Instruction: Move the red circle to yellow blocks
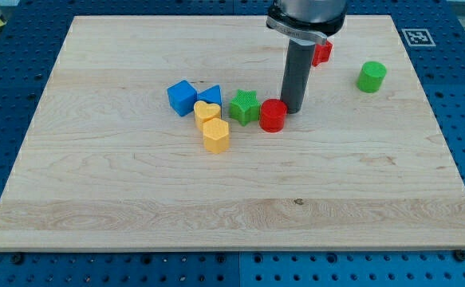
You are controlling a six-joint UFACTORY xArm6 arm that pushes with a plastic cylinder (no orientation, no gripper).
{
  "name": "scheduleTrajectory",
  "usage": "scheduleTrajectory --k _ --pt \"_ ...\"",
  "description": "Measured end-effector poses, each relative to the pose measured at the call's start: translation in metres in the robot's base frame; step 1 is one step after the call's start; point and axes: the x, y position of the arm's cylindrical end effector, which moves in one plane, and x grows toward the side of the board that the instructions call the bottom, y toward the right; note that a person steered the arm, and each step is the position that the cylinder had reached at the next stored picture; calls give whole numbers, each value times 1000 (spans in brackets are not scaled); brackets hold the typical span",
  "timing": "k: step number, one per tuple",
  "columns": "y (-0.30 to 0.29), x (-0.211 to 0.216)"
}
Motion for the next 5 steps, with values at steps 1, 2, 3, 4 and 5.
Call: scheduleTrajectory --k 1,2,3,4,5 --pt "2 7" --pt "3 7" --pt "12 8" --pt "15 17" --pt "9 29"
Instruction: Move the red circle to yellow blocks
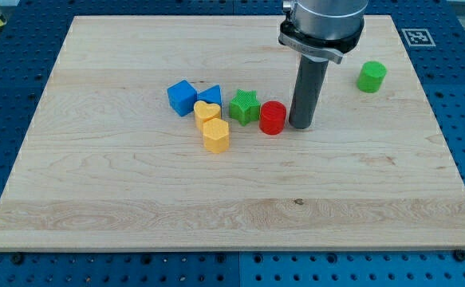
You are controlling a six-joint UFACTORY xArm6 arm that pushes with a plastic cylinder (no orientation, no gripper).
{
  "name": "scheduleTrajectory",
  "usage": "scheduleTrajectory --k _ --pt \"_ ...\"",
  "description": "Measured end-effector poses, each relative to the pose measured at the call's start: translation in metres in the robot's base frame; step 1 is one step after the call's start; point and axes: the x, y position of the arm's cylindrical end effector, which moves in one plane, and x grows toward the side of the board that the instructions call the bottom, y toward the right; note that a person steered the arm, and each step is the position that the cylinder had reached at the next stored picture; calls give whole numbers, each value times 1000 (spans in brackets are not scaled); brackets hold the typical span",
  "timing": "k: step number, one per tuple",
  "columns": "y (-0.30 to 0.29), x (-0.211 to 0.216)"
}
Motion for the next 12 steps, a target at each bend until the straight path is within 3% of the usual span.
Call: scheduleTrajectory --k 3,5,12 --pt "0 -21" --pt "0 0" --pt "-13 -9"
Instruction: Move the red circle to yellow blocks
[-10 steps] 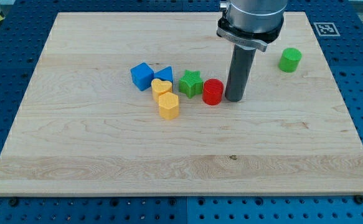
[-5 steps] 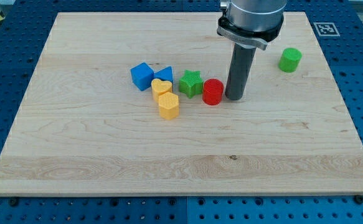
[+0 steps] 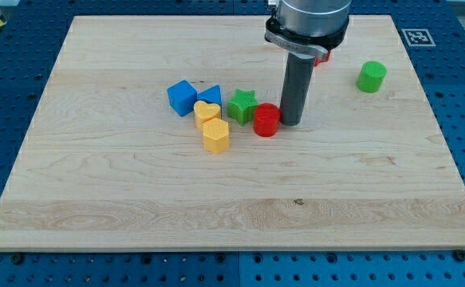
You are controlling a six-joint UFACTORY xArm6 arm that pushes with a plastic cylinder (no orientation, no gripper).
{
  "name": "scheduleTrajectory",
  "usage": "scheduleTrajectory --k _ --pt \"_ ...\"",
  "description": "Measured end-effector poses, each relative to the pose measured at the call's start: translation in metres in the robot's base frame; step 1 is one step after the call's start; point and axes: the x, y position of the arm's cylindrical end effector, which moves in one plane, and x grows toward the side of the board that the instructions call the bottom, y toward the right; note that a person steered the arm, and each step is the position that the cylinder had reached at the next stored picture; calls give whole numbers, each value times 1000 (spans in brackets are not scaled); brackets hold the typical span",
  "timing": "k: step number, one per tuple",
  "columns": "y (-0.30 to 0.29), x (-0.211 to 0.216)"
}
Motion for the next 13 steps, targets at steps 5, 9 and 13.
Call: scheduleTrajectory --k 5,9,13 --pt "-21 1" --pt "-21 3" --pt "-47 24"
